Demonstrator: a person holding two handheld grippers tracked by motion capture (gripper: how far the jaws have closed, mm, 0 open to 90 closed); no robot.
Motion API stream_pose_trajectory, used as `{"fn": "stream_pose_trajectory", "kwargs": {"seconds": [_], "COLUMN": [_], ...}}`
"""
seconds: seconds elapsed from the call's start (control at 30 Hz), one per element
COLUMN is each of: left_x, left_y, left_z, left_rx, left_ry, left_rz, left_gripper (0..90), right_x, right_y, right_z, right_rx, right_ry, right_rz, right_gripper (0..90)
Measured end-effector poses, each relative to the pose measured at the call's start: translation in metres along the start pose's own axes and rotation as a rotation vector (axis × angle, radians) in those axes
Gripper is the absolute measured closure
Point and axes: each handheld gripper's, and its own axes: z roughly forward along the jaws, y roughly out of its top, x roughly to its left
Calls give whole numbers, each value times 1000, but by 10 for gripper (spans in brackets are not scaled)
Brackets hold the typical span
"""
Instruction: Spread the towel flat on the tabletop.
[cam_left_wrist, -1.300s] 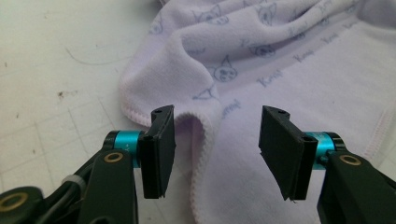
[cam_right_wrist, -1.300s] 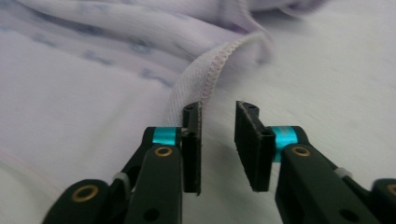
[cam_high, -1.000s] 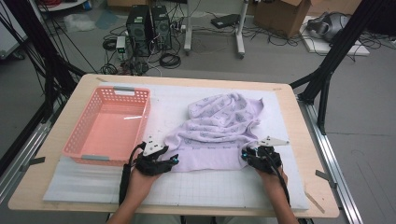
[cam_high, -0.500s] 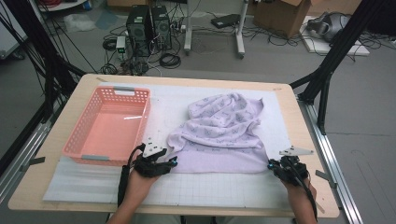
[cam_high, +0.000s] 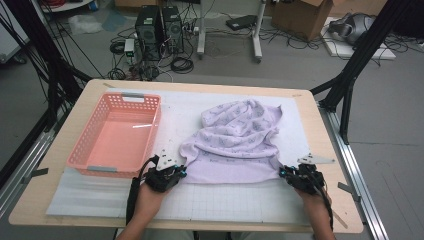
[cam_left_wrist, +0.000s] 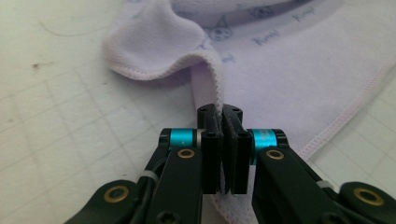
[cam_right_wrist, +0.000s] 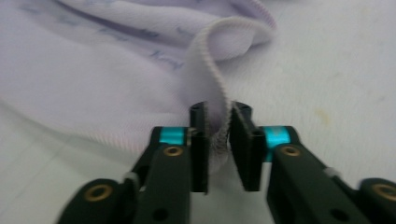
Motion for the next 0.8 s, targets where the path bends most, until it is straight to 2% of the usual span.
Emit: {"fn": "stream_pose_trajectory", "kwargs": {"seconds": [0.07,0.1,0.13,0.2,0.23,0.3,0.4,0.47,0.53,0.67,0.73,0.8], "left_x": [1,2,2,3,4,5,6,6,6,5,4,3], "left_y": [-1,-1,-1,-1,-1,-2,-2,-2,-2,-5,-6,-8], "left_z": [0,1,1,0,0,-1,-1,-1,-2,-4,-6,-7], "left_rx": [2,4,0,-2,-5,-8,-10,-8,-1,10,20,29], "left_ry": [3,3,2,-2,-10,-23,-28,-37,-56,-73,-81,-83], "left_rz": [-9,-9,-14,-22,-28,-40,-46,-46,-51,-62,-60,-58], "left_gripper": [860,856,851,825,802,761,718,689,655,623,624,662], "right_x": [5,8,11,15,16,13,5,0,-4,-7,-5,-1], "right_y": [7,11,15,20,20,18,15,11,5,-9,-11,-12], "right_z": [10,14,18,24,24,18,-2,-15,-22,-19,-17,-13], "right_rx": [2,4,3,8,9,-22,-90,-117,-100,-37,-14,17], "right_ry": [-68,-124,-187,-224,-217,-160,-87,-66,-46,-18,-7,-13], "right_rz": [1,-7,-11,-9,0,27,60,71,70,64,70,43], "right_gripper": [788,723,697,694,680,656,651,656,660,659,654,673]}}
